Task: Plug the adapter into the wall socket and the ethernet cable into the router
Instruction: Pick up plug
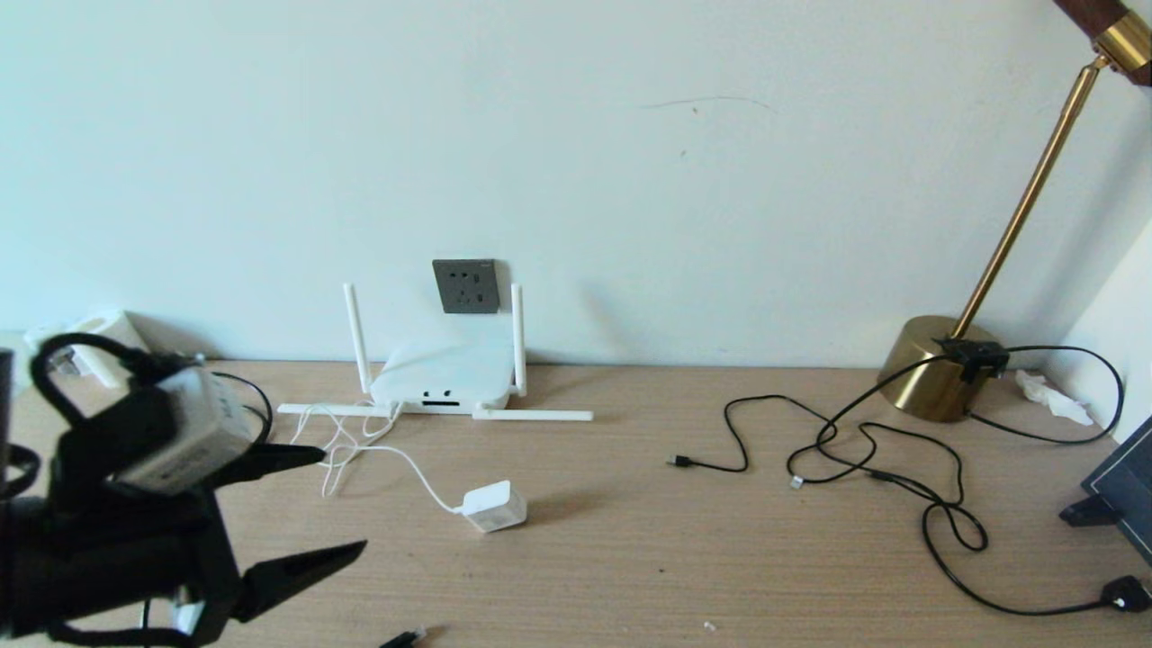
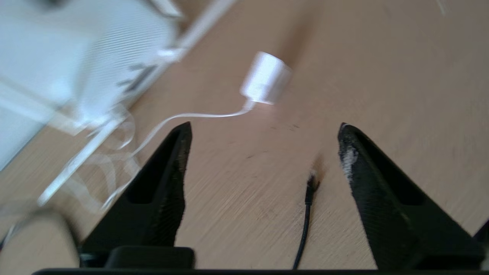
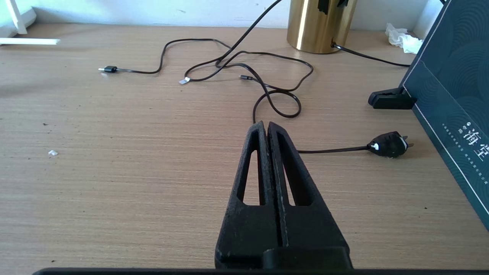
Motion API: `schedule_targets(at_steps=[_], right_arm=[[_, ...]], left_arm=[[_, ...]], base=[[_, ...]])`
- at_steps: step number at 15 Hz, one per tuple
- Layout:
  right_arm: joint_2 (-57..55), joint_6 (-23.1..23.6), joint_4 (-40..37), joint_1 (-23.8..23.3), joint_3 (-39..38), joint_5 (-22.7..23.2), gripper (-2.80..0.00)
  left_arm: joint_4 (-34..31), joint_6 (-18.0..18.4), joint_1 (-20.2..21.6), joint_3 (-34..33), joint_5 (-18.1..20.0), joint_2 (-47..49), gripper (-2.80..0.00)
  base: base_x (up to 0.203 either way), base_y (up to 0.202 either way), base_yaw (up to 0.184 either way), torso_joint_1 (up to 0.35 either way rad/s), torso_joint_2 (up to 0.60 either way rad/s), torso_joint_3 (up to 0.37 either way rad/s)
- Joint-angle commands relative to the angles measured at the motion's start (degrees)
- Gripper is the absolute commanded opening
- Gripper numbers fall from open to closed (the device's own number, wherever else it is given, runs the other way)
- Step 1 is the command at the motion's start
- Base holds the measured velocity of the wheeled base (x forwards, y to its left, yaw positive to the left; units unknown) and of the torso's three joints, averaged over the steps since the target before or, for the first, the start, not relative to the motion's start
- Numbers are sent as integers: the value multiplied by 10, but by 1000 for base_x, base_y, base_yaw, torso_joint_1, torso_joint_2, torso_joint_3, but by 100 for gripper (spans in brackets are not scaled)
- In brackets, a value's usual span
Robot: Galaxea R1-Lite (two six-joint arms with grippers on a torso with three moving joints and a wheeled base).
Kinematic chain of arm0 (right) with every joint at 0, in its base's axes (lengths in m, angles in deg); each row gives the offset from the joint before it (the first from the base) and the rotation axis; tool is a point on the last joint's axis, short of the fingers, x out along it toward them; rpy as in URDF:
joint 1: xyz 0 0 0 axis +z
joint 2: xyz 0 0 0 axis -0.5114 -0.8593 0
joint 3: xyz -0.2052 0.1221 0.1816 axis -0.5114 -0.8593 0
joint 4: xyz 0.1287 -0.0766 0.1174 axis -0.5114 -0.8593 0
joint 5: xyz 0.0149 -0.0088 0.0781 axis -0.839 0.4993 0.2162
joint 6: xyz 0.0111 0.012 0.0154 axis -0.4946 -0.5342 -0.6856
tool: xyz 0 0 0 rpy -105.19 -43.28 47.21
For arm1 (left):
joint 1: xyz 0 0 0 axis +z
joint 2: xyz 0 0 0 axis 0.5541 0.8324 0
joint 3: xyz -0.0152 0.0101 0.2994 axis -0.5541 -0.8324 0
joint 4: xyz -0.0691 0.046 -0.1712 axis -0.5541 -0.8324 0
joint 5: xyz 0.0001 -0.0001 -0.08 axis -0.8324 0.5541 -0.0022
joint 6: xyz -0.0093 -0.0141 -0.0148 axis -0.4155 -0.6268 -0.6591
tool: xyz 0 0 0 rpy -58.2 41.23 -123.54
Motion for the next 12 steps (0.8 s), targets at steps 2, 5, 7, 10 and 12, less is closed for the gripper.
schedule_targets(at_steps=[2,5,7,10,12], right_arm=[[0,0,0,0,0,0,-280],[0,0,0,0,0,0,-280],[0,0,0,0,0,0,-280],[0,0,0,0,0,0,-280],[0,0,0,0,0,0,-280]], left_arm=[[-1,102,-11,-3,47,104,0],[-7,220,-11,44,73,204,0],[-28,257,-19,111,80,255,0],[-161,294,-32,236,76,305,0],[-235,302,-40,308,71,351,0]], base=[[0,0,0,0,0,0],[0,0,0,0,0,0],[0,0,0,0,0,0],[0,0,0,0,0,0],[0,0,0,0,0,0]])
